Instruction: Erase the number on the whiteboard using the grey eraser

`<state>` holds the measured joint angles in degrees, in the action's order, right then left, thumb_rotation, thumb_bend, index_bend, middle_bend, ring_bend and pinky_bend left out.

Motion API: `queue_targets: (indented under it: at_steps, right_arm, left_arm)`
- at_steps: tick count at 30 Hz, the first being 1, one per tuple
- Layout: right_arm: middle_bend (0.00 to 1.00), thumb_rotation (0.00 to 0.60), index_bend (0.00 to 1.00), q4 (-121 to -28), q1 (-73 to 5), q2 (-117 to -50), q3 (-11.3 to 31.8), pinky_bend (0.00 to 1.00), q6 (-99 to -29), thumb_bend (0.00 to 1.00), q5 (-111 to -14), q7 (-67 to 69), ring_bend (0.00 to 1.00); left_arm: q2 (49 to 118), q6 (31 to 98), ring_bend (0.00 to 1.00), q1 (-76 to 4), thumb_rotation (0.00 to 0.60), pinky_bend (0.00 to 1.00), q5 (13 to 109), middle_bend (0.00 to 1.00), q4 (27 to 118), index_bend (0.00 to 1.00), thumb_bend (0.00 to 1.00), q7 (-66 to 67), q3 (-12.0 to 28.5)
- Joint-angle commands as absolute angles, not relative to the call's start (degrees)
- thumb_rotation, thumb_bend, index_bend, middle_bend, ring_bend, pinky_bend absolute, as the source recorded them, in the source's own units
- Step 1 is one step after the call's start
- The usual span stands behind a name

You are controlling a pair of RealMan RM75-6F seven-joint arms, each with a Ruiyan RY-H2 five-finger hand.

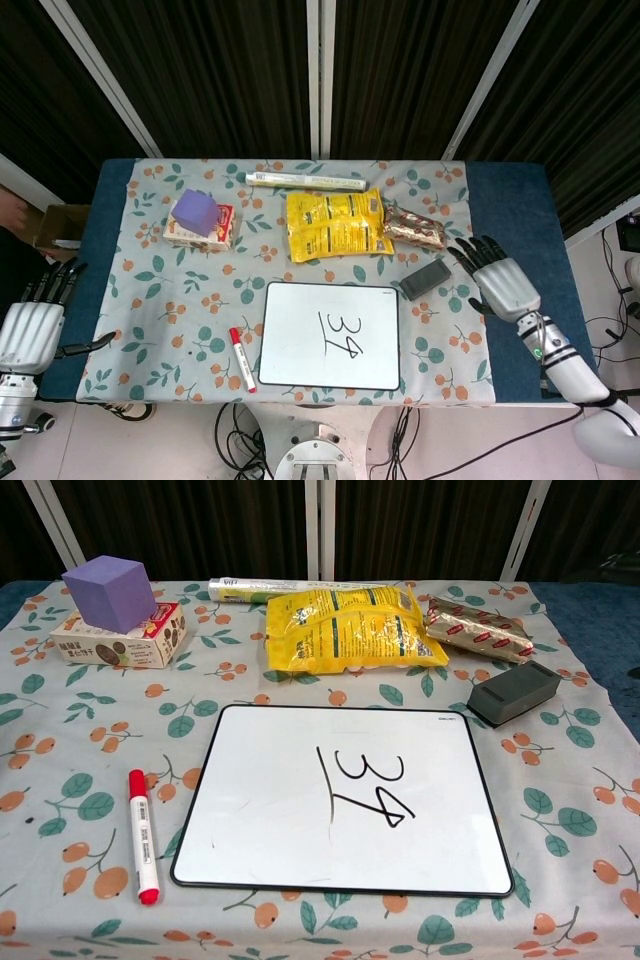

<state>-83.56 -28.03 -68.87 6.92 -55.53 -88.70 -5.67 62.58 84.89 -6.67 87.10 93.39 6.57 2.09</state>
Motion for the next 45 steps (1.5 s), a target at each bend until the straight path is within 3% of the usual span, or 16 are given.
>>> queue_targets:
  at_steps: [1, 9, 14, 20, 27, 45]
  right_arm:
    - [0.0, 0.6, 0.0, -78.92, -32.19, -73.69, 7.1, 0.0, -50.4, 0.18, -87.17, -7.08, 0.0]
    - [0.05, 0.6, 0.0, -74.35, -34.95, -78.77, 6.4, 0.01, -47.74, 0.19, -85.14, -7.83, 0.0]
    - [0.13, 0.6, 0.01, -71.96, -35.62, -80.69, 5.56, 0.11, -48.51, 0.21, -85.73, -5.96, 0.04]
    - [0.2, 0.6, 0.13, -69.08, -36.48, -82.28, 4.29, 0.22, -48.99, 0.22, -86.93, -3.72, 0.13]
    - [0.27, 0.6, 0.25, -66.86, -36.96, -83.79, 3.41, 0.24, -50.21, 0.22, -87.69, -1.65, 0.16]
    - [0.31, 0.6, 0.33, -65.83, -37.72, -84.59, 2.1, 0.25, -50.22, 0.22, -86.88, 0.62, 0.19]
  left_arm:
    - [62.49, 84.67, 0.02, -6.81, 0.299, 0.13, 86.78, 0.03, 93.52, 0.0, 0.0, 6.81, 2.29]
    - [62.56, 83.87, 0.02, -7.15, 0.303, 0.13, 86.06, 0.03, 93.29, 0.0, 0.0, 6.8, 2.5]
    - [62.52, 83.5, 0.02, -7.24, 0.299, 0.13, 85.86, 0.03, 92.99, 0.0, 0.0, 6.6, 2.43]
    - [62.48, 83.44, 0.02, -7.32, 0.3, 0.13, 85.75, 0.03, 92.97, 0.0, 0.0, 6.63, 2.52]
    - [62.69, 82.61, 0.02, -7.57, 0.301, 0.13, 85.1, 0.03, 92.83, 0.0, 0.0, 6.93, 2.51]
    - [62.53, 82.52, 0.02, -7.5, 0.302, 0.13, 84.4, 0.03, 93.03, 0.0, 0.0, 7.82, 2.58]
